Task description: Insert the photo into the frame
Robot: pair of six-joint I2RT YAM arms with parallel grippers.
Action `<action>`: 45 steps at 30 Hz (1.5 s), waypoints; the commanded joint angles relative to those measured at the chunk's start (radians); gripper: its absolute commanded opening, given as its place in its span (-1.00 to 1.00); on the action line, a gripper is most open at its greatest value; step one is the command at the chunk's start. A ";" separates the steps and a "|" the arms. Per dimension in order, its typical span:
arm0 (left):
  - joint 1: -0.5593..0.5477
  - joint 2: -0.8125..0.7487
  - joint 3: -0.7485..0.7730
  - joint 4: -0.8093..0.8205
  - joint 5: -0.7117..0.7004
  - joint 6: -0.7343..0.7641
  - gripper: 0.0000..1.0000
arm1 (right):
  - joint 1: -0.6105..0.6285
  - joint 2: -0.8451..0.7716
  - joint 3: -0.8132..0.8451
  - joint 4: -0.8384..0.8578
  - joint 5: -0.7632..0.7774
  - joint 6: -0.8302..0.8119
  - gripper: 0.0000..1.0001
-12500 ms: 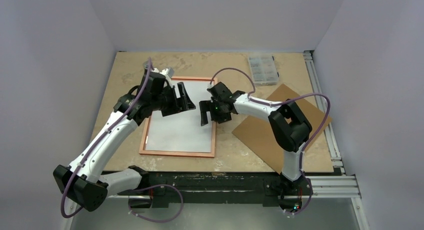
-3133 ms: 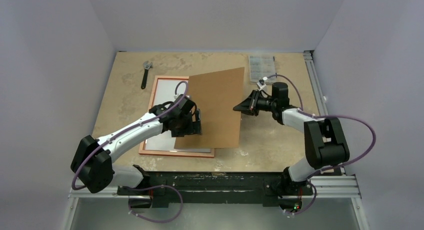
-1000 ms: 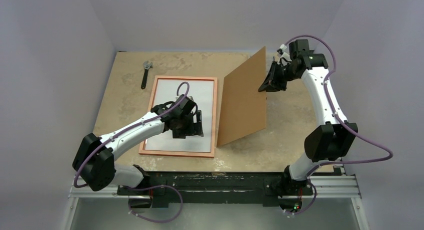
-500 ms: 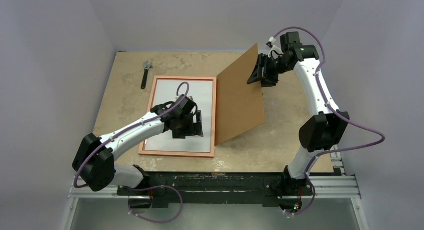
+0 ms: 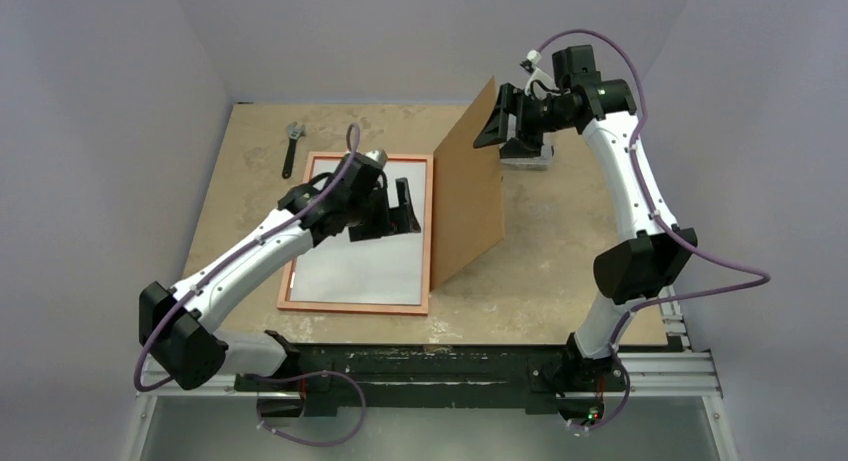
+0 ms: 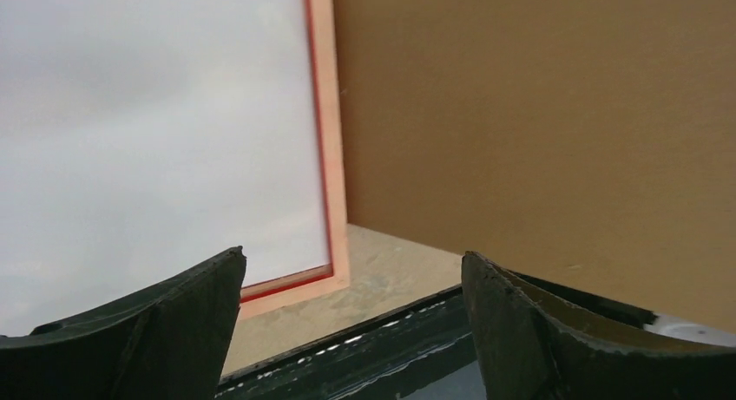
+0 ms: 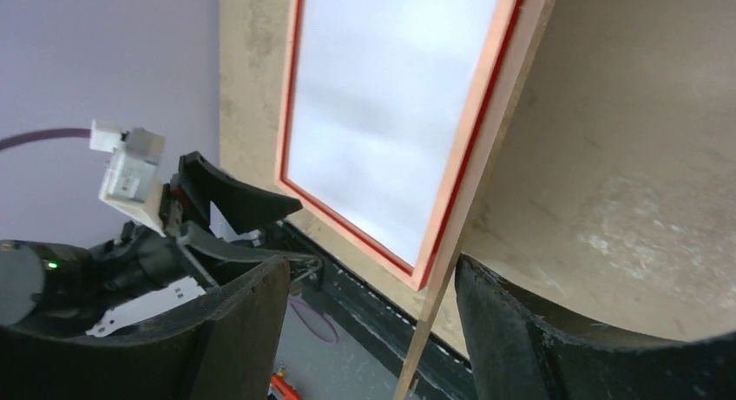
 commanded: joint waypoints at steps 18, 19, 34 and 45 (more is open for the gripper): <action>0.293 0.016 0.028 0.609 0.539 -0.189 1.00 | 0.203 -0.076 -0.234 0.627 -0.437 0.367 0.38; 0.298 0.026 0.031 0.620 0.552 -0.198 1.00 | 0.203 -0.082 -0.246 0.653 -0.456 0.390 0.38; 0.370 0.046 0.092 0.530 0.585 -0.132 1.00 | 0.163 -0.125 -0.317 0.511 -0.386 0.238 0.37; 0.386 0.137 0.269 0.237 0.443 0.066 0.74 | 0.163 -0.130 -0.347 0.255 -0.116 -0.006 0.36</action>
